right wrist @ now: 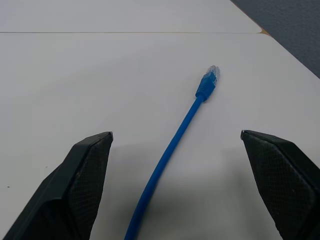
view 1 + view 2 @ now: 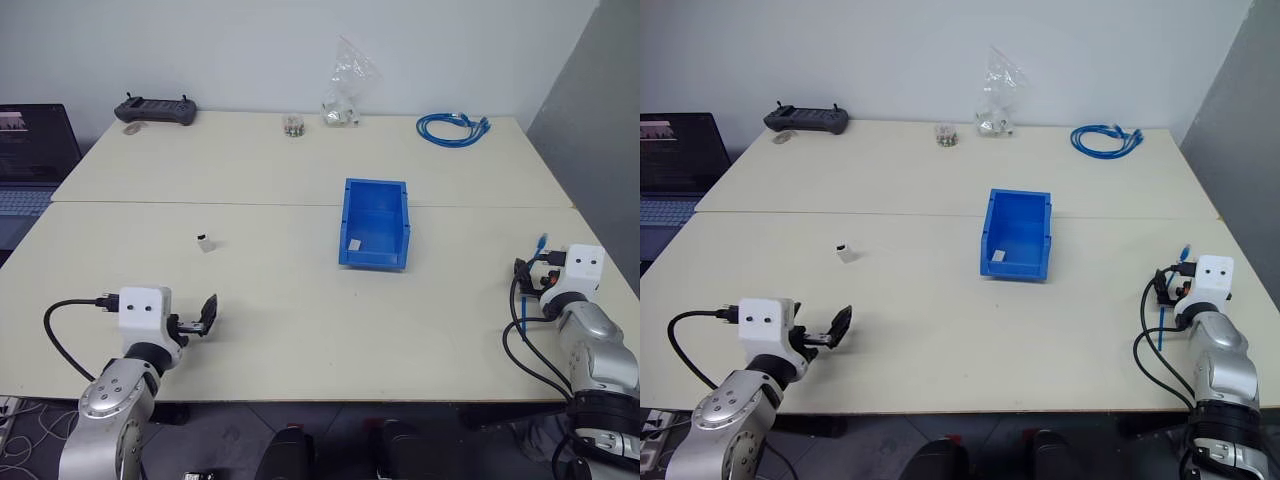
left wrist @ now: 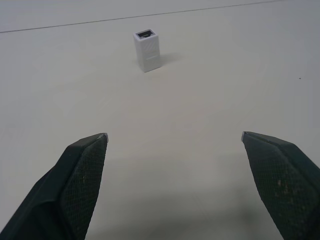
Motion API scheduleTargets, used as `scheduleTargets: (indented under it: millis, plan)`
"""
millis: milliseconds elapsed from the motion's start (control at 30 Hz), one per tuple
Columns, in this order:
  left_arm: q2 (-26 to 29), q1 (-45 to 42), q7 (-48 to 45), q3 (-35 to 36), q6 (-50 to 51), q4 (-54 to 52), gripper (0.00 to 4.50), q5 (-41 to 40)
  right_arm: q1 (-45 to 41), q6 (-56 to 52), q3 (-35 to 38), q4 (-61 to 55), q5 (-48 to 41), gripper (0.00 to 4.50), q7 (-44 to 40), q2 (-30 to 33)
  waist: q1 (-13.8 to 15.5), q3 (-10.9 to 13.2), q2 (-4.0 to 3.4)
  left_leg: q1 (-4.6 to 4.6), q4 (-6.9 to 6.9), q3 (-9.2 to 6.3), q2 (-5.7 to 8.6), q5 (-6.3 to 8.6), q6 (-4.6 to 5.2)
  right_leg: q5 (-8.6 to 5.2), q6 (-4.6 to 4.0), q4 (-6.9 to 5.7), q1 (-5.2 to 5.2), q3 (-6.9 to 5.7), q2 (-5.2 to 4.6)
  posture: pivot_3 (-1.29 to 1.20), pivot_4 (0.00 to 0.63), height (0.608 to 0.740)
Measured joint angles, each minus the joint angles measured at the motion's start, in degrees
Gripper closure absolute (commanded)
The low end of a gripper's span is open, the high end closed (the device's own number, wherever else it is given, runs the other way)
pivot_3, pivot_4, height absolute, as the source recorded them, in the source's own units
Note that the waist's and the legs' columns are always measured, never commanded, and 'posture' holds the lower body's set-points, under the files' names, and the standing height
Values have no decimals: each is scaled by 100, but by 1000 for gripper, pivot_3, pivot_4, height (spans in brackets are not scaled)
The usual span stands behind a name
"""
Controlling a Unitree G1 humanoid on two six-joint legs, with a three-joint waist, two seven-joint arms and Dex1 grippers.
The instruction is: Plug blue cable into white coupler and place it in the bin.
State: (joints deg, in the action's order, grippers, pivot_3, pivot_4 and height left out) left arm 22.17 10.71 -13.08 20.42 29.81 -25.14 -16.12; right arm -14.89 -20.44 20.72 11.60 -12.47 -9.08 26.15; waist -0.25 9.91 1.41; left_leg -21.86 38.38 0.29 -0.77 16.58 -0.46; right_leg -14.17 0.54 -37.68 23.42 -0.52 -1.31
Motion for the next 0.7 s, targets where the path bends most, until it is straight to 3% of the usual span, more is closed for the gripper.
scheduleTargets:
  millis: [700]
  plan:
    - [101, -87, -75, 24, 109, -27, 0, -131, 16, -6, 38, -3, -1, 136, 29, 3, 0, 0, 0, 0, 0, 0, 0, 0, 0, 0, 0, -1, 0, -1, 0, 0, 150, 740]
